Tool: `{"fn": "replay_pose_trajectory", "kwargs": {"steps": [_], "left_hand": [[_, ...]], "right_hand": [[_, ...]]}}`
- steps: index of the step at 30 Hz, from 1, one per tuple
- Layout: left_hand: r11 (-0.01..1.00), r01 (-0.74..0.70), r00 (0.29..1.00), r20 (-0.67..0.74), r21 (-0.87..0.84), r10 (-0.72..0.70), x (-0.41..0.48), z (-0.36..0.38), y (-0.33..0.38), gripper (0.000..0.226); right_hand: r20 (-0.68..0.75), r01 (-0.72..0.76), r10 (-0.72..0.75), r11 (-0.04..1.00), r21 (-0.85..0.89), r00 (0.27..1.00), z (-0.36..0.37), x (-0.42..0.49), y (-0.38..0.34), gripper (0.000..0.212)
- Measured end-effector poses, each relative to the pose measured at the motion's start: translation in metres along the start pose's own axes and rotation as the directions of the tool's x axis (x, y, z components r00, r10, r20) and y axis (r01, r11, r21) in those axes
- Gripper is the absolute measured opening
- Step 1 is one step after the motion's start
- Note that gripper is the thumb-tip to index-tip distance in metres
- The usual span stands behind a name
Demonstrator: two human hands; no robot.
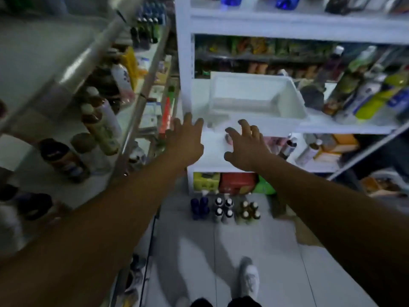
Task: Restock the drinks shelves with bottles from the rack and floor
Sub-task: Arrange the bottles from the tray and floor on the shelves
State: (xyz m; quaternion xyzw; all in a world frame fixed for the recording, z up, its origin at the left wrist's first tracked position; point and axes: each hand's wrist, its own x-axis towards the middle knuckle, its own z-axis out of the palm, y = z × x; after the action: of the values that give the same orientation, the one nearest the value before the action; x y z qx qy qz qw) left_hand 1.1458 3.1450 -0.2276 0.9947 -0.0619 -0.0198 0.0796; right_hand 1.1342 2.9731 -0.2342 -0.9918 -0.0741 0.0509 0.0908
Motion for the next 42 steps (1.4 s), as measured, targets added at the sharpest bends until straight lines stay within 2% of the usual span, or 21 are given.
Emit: {"fn": "replay_pose_trajectory", "kwargs": {"steps": [4, 8, 11, 14, 16, 20, 25, 30, 36, 42], "left_hand": [[0.997, -0.070, 0.994, 0.090, 0.018, 0.068, 0.009, 0.055, 0.039, 0.070], [0.997, -0.072, 0.982, 0.175, 0.012, 0.069, 0.016, 0.129, 0.075, 0.071], [0.996, -0.069, 0.966, 0.252, 0.059, 0.053, 0.022, 0.184, 0.096, 0.066], [1.000, -0.019, 0.951, 0.309, -0.003, 0.020, 0.033, 0.228, 0.106, 0.056], [0.998, 0.045, 0.942, 0.333, -0.033, -0.031, 0.040, 0.251, 0.106, 0.052], [0.990, 0.124, 0.888, 0.453, -0.071, -0.079, 0.037, 0.301, 0.094, 0.059], [0.995, 0.083, 0.855, 0.517, -0.054, -0.043, 0.029, 0.364, 0.072, 0.062], [0.996, 0.070, 0.779, 0.626, -0.057, -0.019, 0.019, 0.429, 0.053, 0.058], [0.999, 0.002, 0.758, 0.652, -0.042, 0.026, 0.021, 0.508, 0.050, 0.063], [0.984, 0.020, 0.772, 0.629, -0.177, 0.098, 0.021, 0.601, 0.094, 0.061]], "right_hand": [[0.079, -0.085, 0.083, 0.996, 0.019, 0.993, 0.045, -0.023, 0.057, 0.075], [0.176, -0.137, 0.124, 0.988, 0.065, 0.976, 0.104, -0.028, 0.103, 0.062], [0.248, -0.124, 0.094, 0.986, 0.108, 0.964, 0.143, -0.017, 0.134, 0.059], [0.313, -0.097, 0.055, 0.988, 0.121, 0.948, 0.180, -0.002, 0.166, 0.063], [0.341, -0.121, 0.074, 0.986, 0.118, 0.937, 0.204, 0.005, 0.185, 0.062], [0.449, -0.248, 0.172, 0.962, 0.116, 0.877, 0.252, 0.003, 0.207, 0.059], [0.515, -0.342, 0.244, 0.934, 0.102, 0.822, 0.300, 0.000, 0.220, 0.064], [0.557, -0.419, 0.314, 0.906, 0.068, 0.769, 0.357, -0.006, 0.227, 0.064], [0.607, -0.448, 0.339, 0.893, 0.031, 0.719, 0.425, -0.004, 0.255, 0.063], [0.638, -0.540, 0.372, 0.837, 0.083, 0.674, 0.500, -0.010, 0.306, 0.062]]}}
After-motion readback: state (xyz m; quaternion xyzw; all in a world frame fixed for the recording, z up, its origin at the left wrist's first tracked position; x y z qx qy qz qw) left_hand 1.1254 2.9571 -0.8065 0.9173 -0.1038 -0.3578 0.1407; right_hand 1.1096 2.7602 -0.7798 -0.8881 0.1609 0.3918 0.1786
